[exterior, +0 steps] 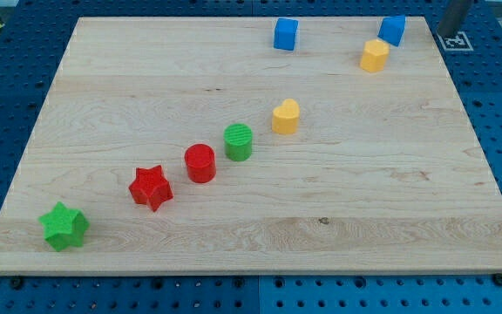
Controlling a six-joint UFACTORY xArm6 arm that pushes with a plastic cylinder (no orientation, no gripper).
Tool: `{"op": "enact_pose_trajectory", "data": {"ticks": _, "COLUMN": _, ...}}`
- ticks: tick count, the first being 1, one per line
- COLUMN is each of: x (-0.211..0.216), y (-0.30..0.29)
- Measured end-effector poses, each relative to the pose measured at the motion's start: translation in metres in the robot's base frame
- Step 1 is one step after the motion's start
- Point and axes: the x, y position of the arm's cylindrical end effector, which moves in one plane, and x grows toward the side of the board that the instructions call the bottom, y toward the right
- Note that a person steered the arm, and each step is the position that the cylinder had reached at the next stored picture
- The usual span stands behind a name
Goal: Move the blue triangle towards blue cube
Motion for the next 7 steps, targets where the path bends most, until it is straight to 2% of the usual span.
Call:
{"op": "enact_pose_trajectory", "data": {"ticks": 2, "x": -0.001, "y": -0.089}}
{"op": "enact_pose_trajectory", "data": {"ticks": 3, "x": -0.008, "y": -0.107}}
{"op": "enact_pose_trajectory", "data": {"ticks": 5, "x": -0.033, "y": -0.107}}
{"op": "enact_pose_trajectory", "data": {"ticks": 7, "x": -0.033, "y": -0.108}}
